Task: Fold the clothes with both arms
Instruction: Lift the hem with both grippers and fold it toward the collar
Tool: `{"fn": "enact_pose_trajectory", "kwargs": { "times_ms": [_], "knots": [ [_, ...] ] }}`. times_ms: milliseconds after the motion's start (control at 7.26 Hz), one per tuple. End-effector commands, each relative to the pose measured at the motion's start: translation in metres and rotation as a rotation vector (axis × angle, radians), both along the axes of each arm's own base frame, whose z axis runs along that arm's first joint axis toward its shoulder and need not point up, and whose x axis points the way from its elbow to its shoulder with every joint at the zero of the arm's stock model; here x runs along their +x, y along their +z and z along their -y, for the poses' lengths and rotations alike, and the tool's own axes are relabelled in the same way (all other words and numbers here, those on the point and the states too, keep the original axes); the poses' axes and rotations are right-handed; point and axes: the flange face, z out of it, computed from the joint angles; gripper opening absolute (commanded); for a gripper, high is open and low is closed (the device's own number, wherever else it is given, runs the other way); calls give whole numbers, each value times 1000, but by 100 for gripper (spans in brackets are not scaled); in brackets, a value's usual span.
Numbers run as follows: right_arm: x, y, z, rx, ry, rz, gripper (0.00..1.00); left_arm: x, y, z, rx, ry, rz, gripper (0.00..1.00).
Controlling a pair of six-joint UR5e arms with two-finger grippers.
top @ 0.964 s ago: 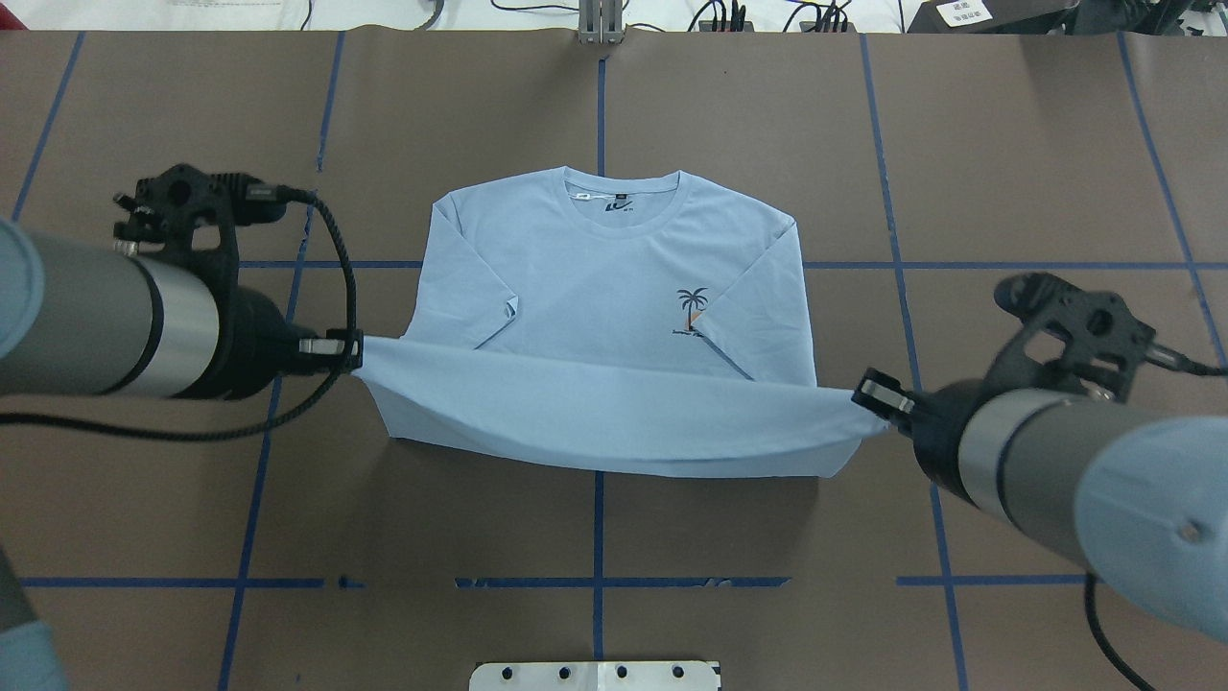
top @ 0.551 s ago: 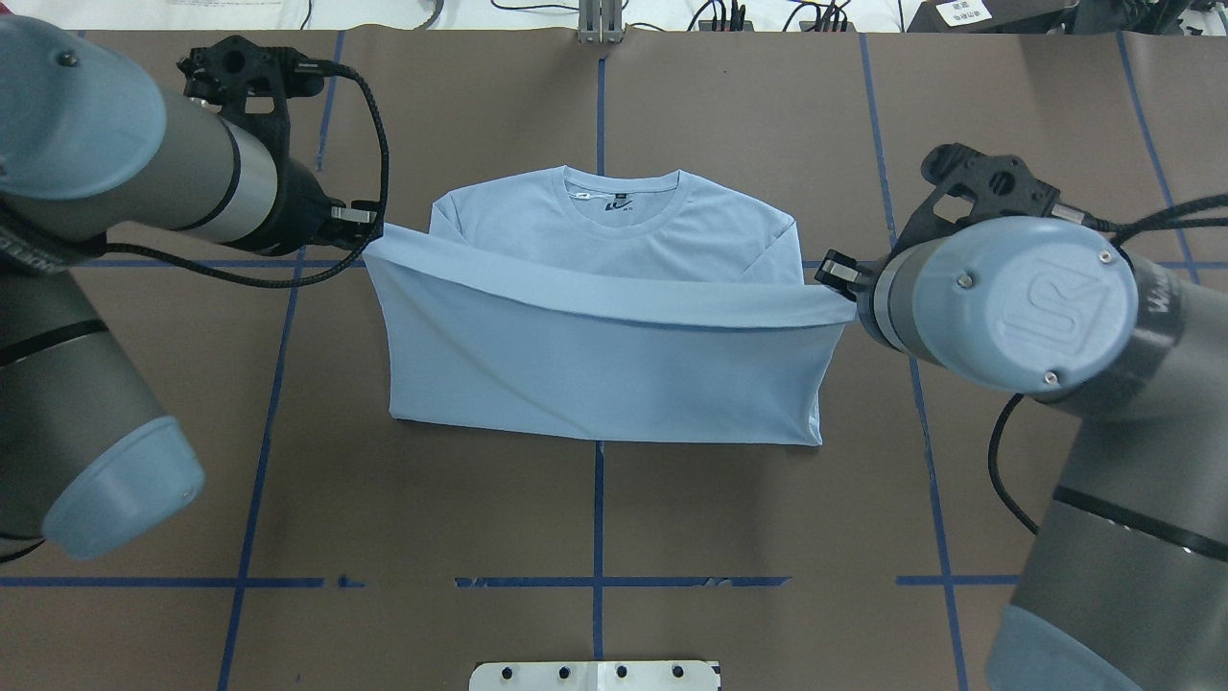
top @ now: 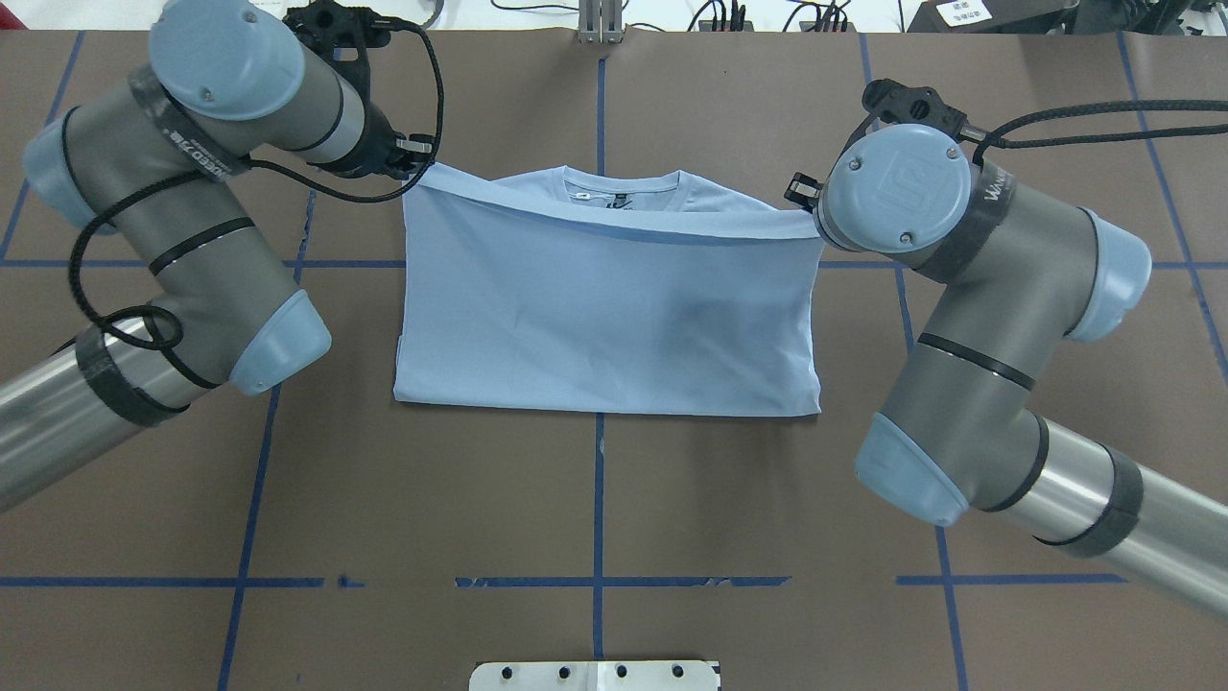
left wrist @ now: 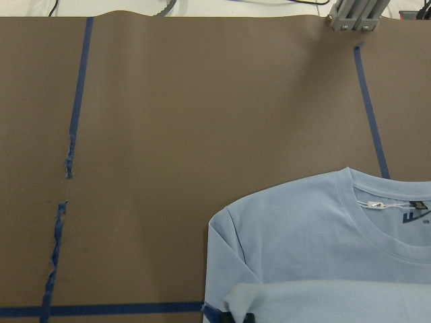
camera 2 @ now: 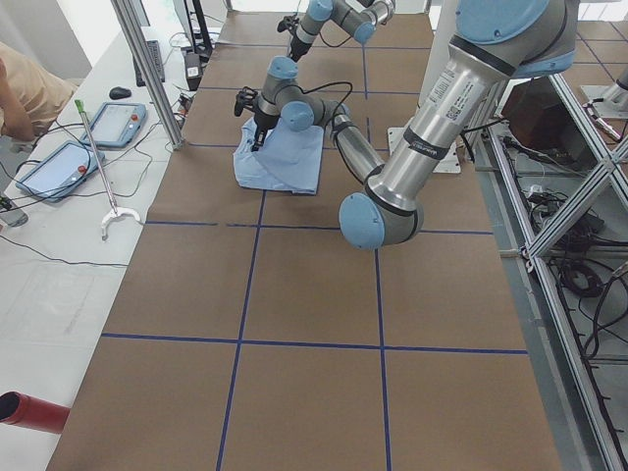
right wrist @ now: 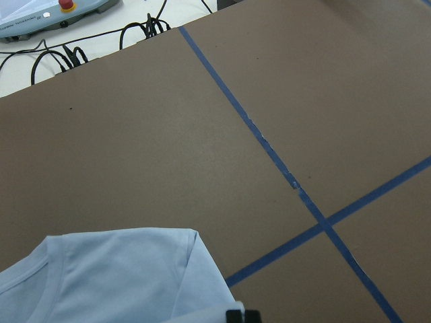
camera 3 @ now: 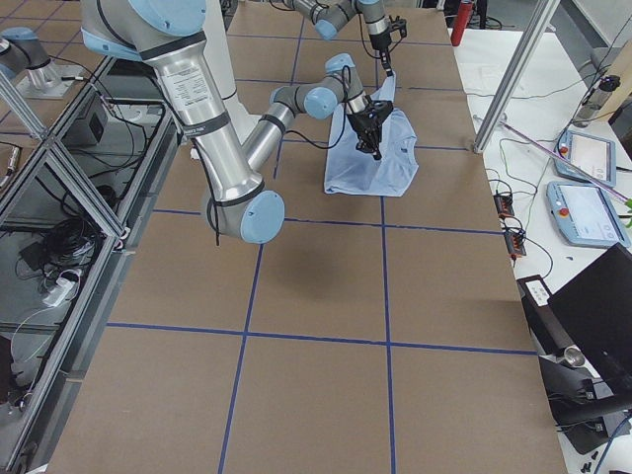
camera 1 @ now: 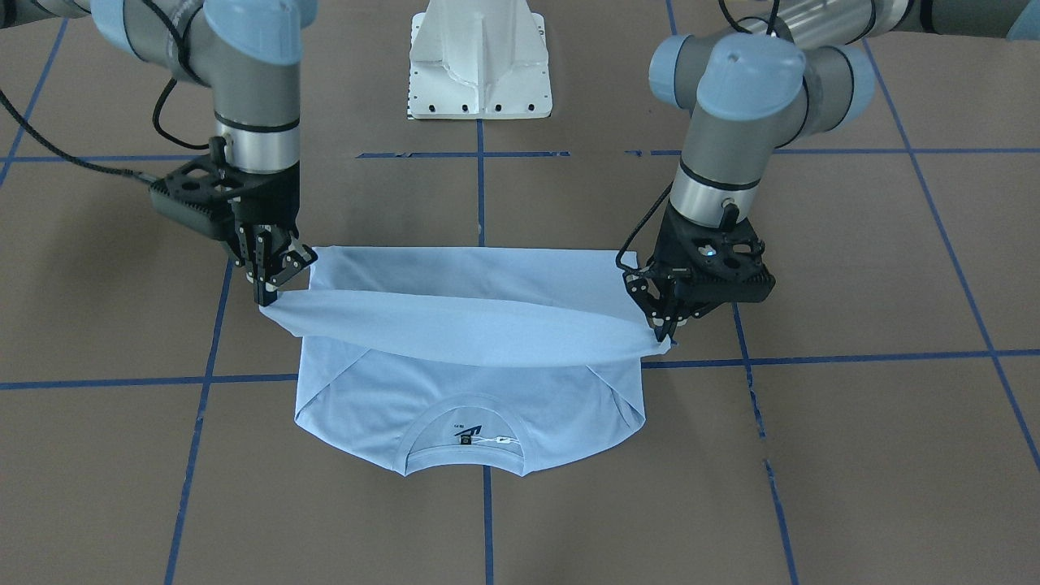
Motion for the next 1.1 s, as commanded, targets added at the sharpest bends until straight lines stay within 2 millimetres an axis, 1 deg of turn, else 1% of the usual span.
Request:
{"fn": "enact_pose_trajectory", "kwargs": {
  "times_ms": [0, 138, 275, 413, 551, 688, 826, 964],
  "knots": [
    [-39, 29, 50, -3, 8, -21, 0, 35, 26, 40, 0, -20, 24, 0],
    [-60, 32, 67, -1, 9, -17, 0, 52, 42, 58, -4, -36, 52, 0],
    [-70, 47, 74, -7, 6, -26, 0, 64, 56, 67, -3, -33, 52, 0],
    [-74, 59, 77, -17, 6, -38, 0, 74, 69, 66, 1, -36, 66, 0],
    [-77, 67, 79, -27, 4, -50, 0, 82, 74, 62, 1, -31, 76, 0],
    [-77, 67, 79, -27, 4, -50, 0, 87, 76, 58, -2, -24, 77, 0],
    [-78, 66, 79, -27, 2, -48, 10, 92, 76, 54, -1, -16, 76, 0],
    [-79, 58, 80, -19, 3, -40, 99, 92, 76, 52, 12, -9, 70, 42]
  ]
}}
